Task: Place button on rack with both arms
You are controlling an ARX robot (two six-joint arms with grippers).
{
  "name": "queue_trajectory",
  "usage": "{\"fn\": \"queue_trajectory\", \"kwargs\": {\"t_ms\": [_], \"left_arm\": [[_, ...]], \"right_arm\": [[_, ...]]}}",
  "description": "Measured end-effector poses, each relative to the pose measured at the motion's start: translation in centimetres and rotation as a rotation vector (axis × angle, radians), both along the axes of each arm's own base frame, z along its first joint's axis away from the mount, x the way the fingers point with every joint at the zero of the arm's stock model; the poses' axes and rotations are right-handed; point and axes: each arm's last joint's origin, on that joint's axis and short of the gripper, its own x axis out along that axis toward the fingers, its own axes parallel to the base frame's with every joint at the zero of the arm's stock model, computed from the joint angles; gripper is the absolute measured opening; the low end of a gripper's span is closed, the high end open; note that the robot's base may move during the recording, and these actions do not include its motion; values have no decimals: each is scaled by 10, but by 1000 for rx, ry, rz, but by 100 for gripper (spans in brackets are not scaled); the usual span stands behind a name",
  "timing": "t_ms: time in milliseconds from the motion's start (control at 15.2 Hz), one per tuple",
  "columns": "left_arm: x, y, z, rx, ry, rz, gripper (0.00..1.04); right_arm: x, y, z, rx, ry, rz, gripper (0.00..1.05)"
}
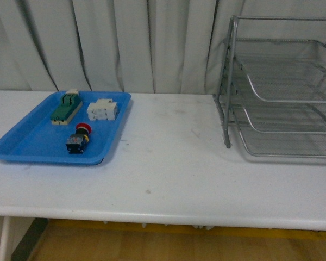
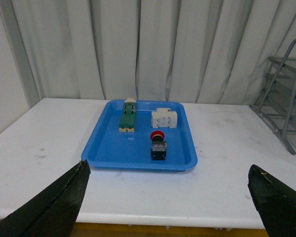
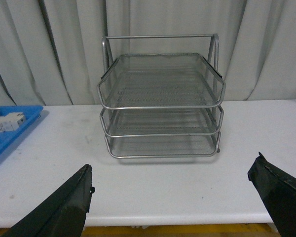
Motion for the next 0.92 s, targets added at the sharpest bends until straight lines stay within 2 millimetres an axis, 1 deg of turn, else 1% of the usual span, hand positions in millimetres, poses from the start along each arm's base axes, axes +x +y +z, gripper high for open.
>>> {"fn": "queue_trajectory", "kwargs": {"t_ms": [919], "left_arm": [[0, 0, 0, 0, 0, 0, 98]], "right_arm": [[0, 0, 0, 0, 0, 0, 98]]}}
